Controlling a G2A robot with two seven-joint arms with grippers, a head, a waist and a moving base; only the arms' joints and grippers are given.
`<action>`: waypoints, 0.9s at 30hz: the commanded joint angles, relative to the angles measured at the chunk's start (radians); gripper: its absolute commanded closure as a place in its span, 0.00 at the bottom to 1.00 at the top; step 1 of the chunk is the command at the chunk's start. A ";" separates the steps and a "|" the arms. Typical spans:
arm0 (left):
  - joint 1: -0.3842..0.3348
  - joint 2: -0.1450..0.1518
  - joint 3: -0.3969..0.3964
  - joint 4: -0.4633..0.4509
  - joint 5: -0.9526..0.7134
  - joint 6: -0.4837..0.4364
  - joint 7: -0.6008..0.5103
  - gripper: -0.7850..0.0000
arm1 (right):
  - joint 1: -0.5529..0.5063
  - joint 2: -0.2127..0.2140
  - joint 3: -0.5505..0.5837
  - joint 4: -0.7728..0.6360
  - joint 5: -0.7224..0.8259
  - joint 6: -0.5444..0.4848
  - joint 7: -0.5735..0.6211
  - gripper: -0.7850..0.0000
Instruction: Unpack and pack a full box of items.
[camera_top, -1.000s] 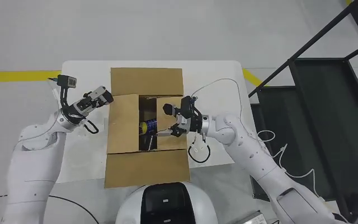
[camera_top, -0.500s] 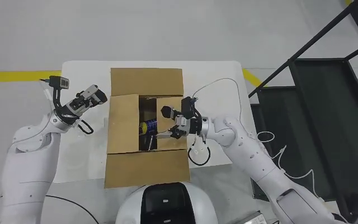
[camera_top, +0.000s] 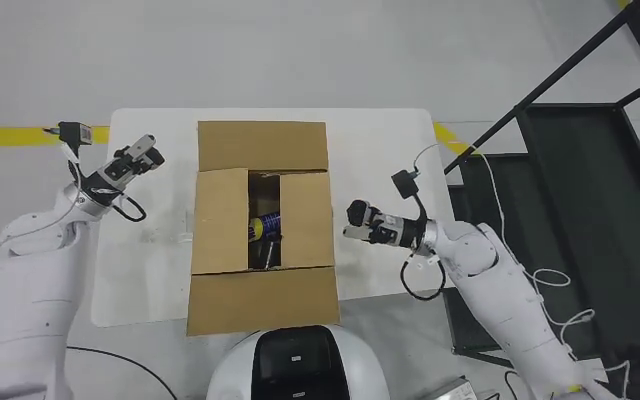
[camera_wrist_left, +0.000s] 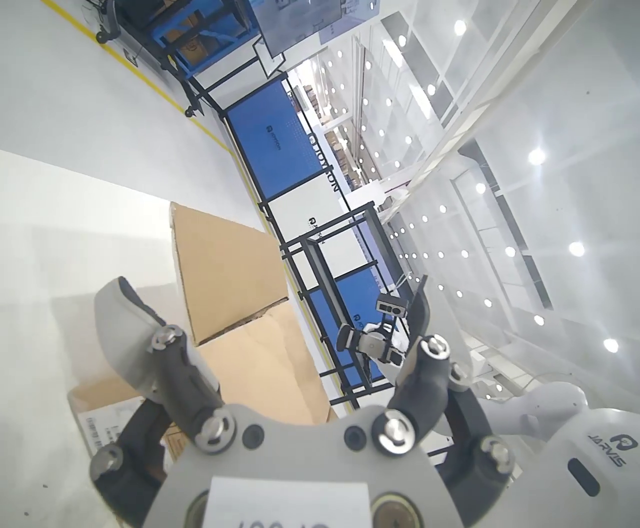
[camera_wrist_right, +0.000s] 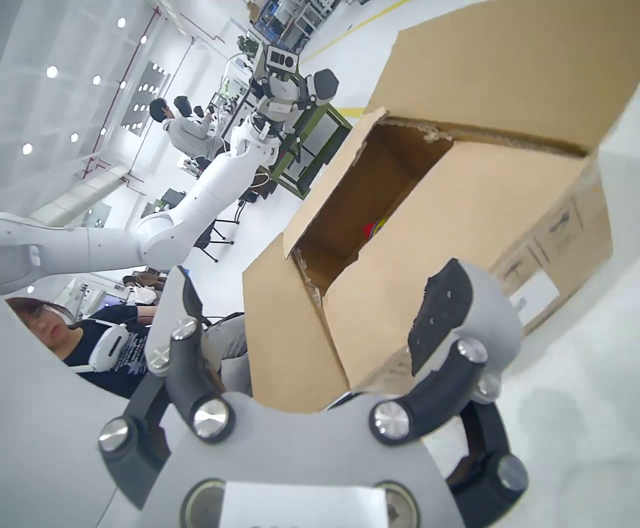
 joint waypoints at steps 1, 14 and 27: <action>-0.050 -0.005 0.026 0.070 0.020 -0.034 0.004 0.00 | -0.058 0.013 0.034 -0.031 0.080 0.026 0.079 0.00; -0.123 -0.020 0.077 0.184 0.019 -0.076 -0.008 0.00 | -0.122 0.032 0.088 -0.063 0.175 0.068 0.187 0.00; -0.164 -0.038 0.149 0.237 0.415 -0.137 0.374 0.00 | -0.214 0.053 0.130 -0.055 0.196 0.323 0.287 0.00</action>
